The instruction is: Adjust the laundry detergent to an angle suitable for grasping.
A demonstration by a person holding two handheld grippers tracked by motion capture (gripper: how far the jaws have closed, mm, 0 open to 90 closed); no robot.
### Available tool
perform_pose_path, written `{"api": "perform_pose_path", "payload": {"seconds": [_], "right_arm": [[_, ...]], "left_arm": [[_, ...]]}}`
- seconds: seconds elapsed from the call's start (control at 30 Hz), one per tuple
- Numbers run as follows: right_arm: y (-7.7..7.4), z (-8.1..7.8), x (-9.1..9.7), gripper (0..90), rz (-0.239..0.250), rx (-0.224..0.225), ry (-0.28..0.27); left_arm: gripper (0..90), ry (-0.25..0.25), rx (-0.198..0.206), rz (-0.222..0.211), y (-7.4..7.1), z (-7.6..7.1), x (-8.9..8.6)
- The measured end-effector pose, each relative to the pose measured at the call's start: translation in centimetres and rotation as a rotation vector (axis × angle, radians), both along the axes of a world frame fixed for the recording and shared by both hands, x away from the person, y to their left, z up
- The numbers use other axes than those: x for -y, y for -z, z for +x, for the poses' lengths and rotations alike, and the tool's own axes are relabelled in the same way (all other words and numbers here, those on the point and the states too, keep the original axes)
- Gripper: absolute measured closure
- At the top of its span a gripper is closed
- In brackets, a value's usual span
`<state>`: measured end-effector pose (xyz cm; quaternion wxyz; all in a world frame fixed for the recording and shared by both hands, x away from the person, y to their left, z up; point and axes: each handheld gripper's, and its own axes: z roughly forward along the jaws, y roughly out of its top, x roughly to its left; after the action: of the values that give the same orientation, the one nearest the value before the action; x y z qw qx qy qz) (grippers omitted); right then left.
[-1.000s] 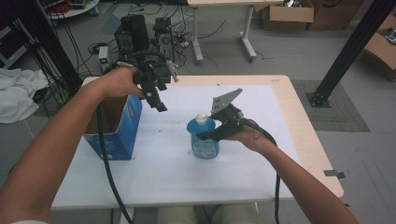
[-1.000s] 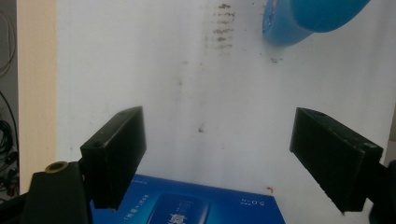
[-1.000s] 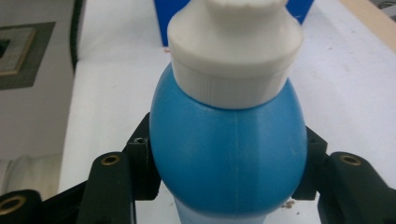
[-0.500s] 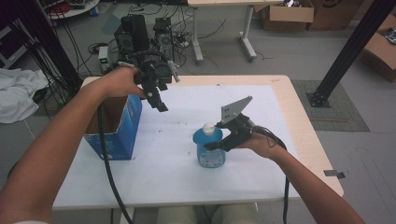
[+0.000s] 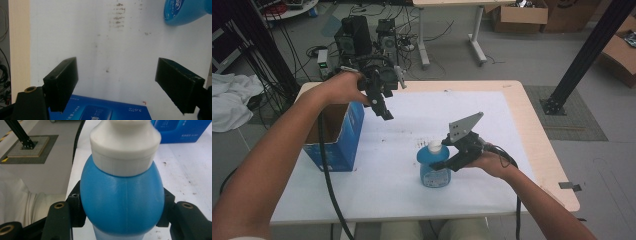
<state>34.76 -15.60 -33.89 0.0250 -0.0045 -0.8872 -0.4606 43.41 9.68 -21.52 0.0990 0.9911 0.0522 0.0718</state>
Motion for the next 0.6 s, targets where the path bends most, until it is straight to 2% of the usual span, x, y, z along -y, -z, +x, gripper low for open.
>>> {"api": "perform_pose_path", "payload": {"seconds": [0.6], "right_arm": [[0.27,0.45,0.54,42.4,0.012,0.013,-0.060]], "left_arm": [[19.5,0.001,0.004,0.007,0.06,0.02,0.18]]}}
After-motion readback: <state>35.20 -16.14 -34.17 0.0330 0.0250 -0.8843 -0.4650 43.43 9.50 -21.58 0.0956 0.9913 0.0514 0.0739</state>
